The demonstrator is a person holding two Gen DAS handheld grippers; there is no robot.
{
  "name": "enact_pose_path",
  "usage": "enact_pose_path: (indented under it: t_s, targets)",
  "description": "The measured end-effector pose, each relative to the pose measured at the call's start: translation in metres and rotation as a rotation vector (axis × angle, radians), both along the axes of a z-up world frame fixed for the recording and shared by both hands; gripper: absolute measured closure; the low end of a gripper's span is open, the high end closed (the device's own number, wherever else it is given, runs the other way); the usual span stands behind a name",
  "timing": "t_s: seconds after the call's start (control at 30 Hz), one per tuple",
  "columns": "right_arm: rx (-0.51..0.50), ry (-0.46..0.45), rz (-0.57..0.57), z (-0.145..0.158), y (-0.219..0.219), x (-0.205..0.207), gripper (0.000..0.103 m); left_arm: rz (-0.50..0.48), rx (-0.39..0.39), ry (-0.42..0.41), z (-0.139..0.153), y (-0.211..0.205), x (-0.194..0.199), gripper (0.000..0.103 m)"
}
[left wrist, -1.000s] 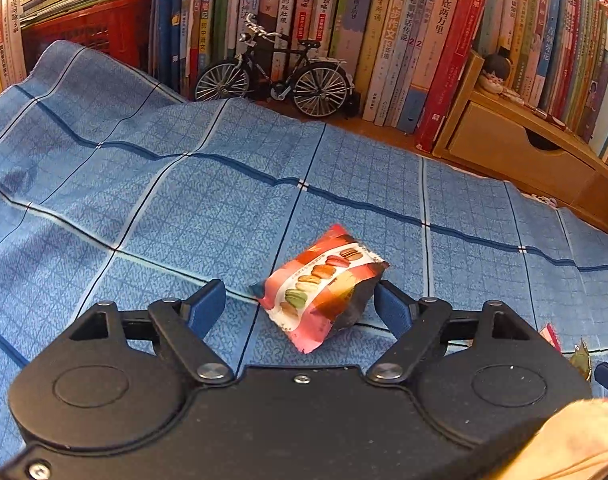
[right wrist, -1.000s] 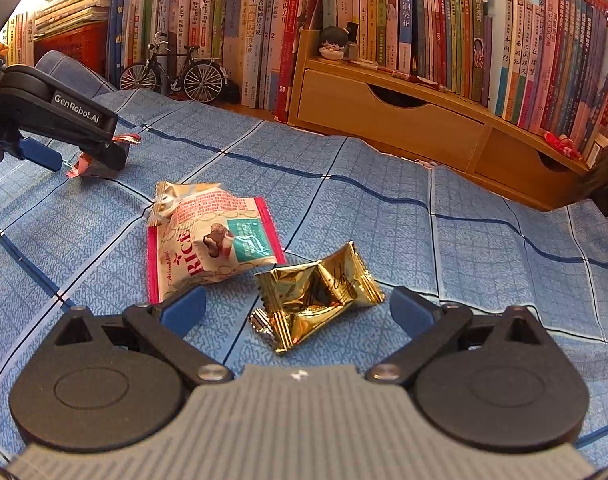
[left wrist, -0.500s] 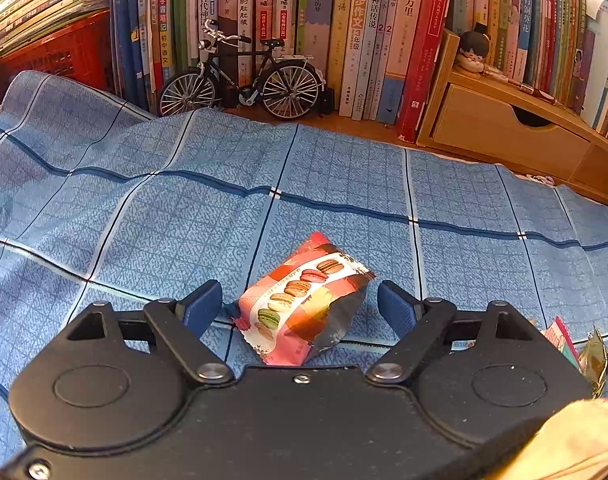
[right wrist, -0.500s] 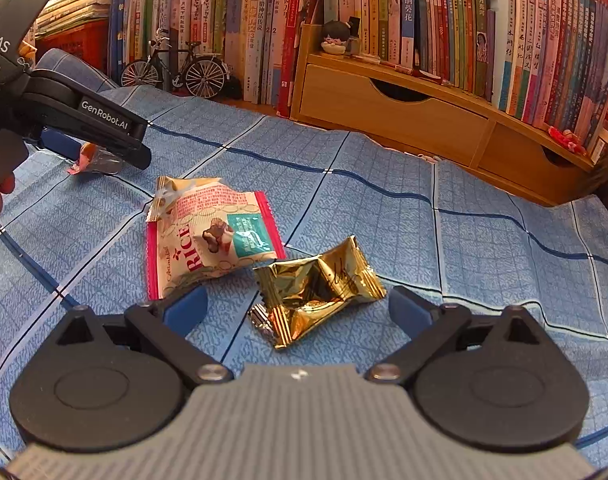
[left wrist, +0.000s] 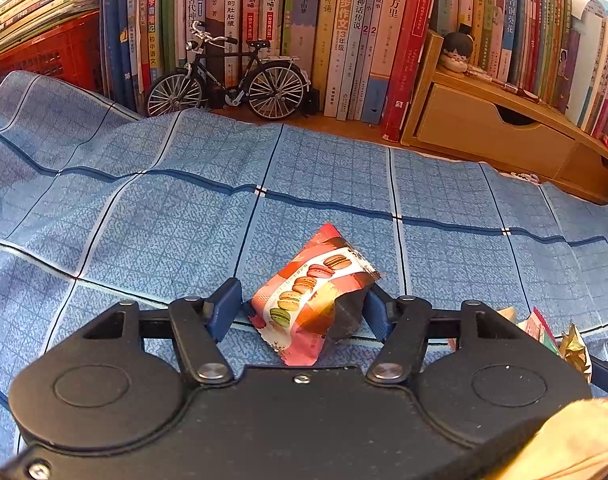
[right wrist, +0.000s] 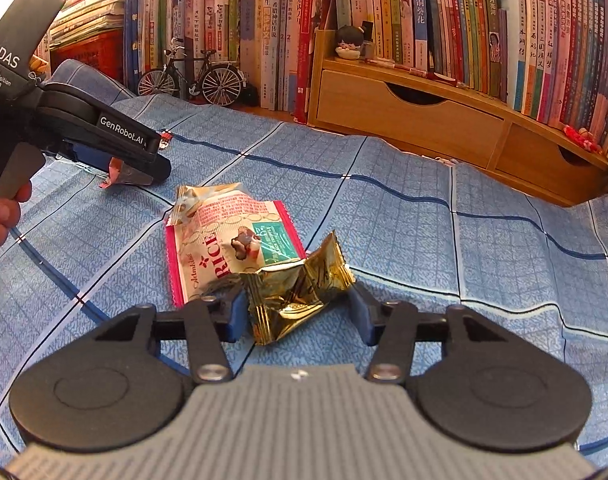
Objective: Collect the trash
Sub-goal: 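Grasp the gold candy wrapper with the right tool, then carry the macaron packet and gold wrapper with both tools over the bin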
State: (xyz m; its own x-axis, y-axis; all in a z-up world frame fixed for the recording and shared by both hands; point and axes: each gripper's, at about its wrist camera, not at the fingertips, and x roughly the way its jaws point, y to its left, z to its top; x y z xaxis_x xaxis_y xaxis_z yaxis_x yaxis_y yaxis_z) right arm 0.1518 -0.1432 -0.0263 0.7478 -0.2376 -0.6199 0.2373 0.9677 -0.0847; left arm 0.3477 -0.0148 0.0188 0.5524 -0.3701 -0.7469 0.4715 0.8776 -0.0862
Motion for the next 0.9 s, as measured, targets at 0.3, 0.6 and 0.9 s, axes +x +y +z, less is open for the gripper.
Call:
enact_pose_path:
  t_s: [0.3,0.6,0.9]
  targets:
    - [-0.028,-0.008,-0.016,0.004,0.001,-0.002,0.051,0.042,-0.019,-0.025,0.009,0.011,-0.012,0.043]
    - [-0.043,-0.022,-0.024,0.016,0.004,-0.007,0.051,0.055,0.008,-0.077,0.025,0.03,-0.035,0.044]
    - [-0.022,-0.052,0.015,0.028,0.009,-0.015,0.05,0.109,0.016,-0.104,0.036,0.055,-0.06,0.044]
